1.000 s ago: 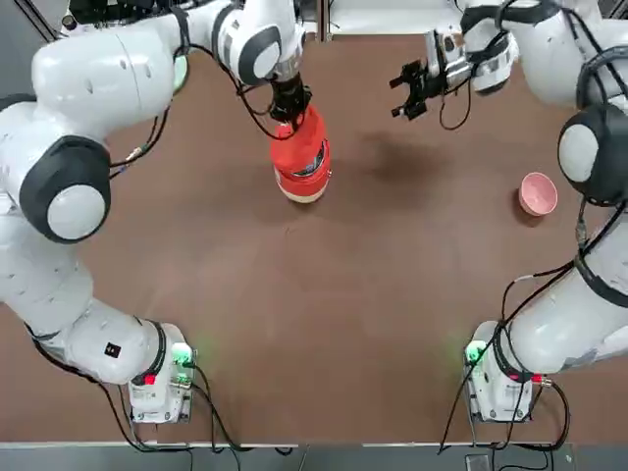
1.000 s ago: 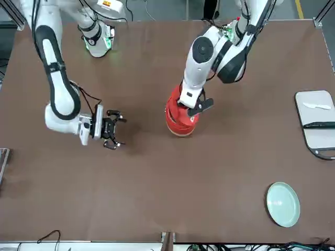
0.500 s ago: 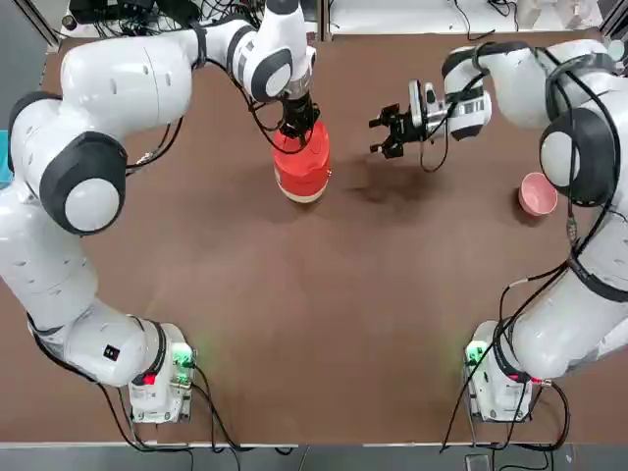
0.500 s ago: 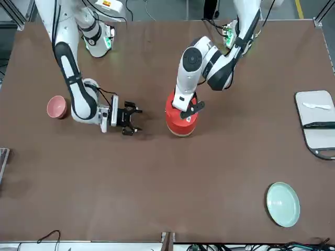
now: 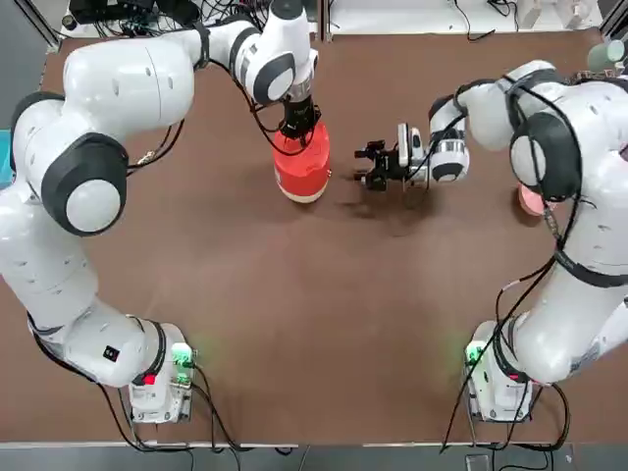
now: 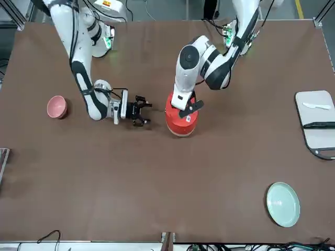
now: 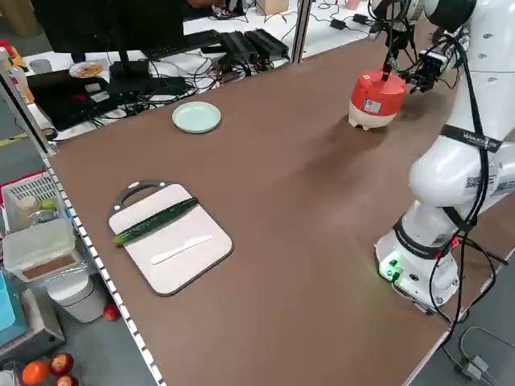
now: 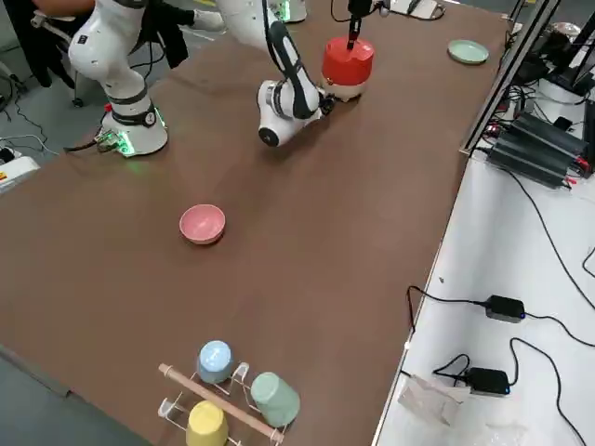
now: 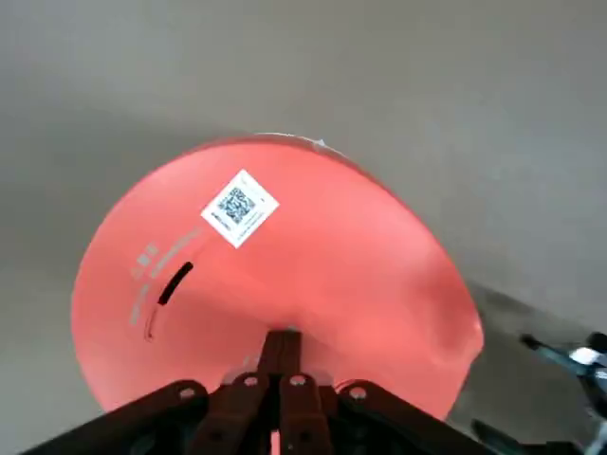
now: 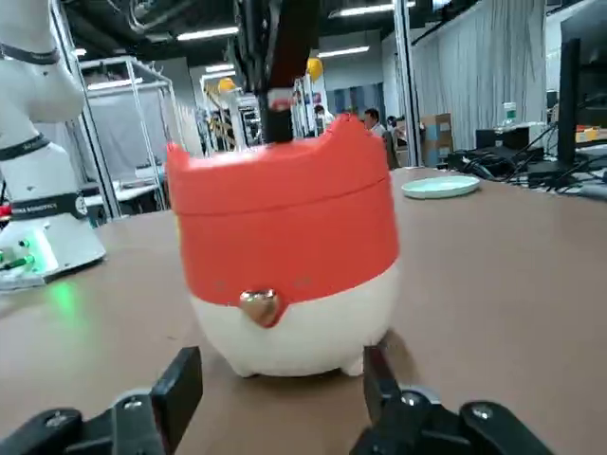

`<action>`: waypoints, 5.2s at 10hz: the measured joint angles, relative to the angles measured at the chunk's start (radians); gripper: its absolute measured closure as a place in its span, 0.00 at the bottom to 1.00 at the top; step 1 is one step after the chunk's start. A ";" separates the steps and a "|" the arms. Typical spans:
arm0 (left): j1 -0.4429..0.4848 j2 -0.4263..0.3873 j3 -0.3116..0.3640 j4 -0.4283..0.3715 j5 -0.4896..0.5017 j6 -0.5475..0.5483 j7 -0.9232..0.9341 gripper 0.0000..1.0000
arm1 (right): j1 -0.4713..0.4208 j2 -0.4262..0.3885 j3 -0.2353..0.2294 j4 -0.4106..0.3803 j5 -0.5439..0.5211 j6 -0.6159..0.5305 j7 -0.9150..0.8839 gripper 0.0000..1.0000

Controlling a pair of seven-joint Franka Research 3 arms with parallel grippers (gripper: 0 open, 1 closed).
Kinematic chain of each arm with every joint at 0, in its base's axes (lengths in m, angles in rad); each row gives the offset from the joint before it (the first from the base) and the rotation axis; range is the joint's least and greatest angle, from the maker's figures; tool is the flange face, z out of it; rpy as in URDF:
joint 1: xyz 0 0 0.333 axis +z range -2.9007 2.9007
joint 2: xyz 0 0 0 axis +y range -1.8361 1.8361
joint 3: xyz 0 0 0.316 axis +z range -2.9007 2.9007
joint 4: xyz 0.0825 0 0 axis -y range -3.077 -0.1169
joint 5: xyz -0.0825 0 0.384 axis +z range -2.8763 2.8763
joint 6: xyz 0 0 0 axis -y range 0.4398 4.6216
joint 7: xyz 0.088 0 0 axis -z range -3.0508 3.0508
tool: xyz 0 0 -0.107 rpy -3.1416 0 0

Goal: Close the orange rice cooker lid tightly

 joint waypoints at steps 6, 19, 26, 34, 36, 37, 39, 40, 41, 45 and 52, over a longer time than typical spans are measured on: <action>-0.013 0.001 0.000 0.002 0.038 -0.004 -0.039 0.98 | 0.077 0.015 0.018 0.000 0.077 -0.022 0.000 0.22; 0.434 -0.202 0.008 0.251 -0.007 -0.458 0.468 0.00 | 0.107 0.033 0.031 0.014 0.203 -0.039 -0.025 0.22; 0.561 -0.271 0.136 0.267 -0.031 -0.517 0.848 0.00 | 0.108 0.067 0.025 0.048 0.236 -0.038 -0.030 0.23; 0.437 -0.347 0.213 0.207 -0.091 -0.519 1.023 0.00 | 0.109 0.070 0.026 0.059 0.244 -0.038 -0.031 0.42; 0.434 -0.347 0.219 0.207 -0.091 -0.516 1.022 0.00 | 0.109 0.070 0.026 0.059 0.244 -0.038 -0.031 0.45; 0.435 -0.347 0.225 0.207 -0.091 -0.516 1.023 0.00 | 0.109 0.070 0.026 0.059 0.244 -0.038 -0.031 0.49; 0.452 -0.347 0.227 0.211 -0.091 -0.515 1.024 0.00 | 0.109 0.071 0.026 0.058 0.244 -0.038 -0.031 0.53; 0.460 -0.347 0.227 0.211 -0.091 -0.515 1.024 0.00 | 0.109 0.071 0.026 0.058 0.244 -0.038 -0.031 0.59; 0.461 -0.347 0.228 0.211 -0.091 -0.515 1.024 0.00 | 0.109 0.071 0.025 0.058 0.244 -0.038 -0.030 0.59; 0.500 -0.347 0.232 0.211 -0.091 -0.515 1.034 0.00 | 0.109 0.071 0.023 0.058 0.244 -0.038 -0.030 0.59; 0.505 -0.345 0.232 0.211 -0.091 -0.515 1.039 0.00 | 0.109 0.071 0.021 0.059 0.247 -0.037 -0.028 0.56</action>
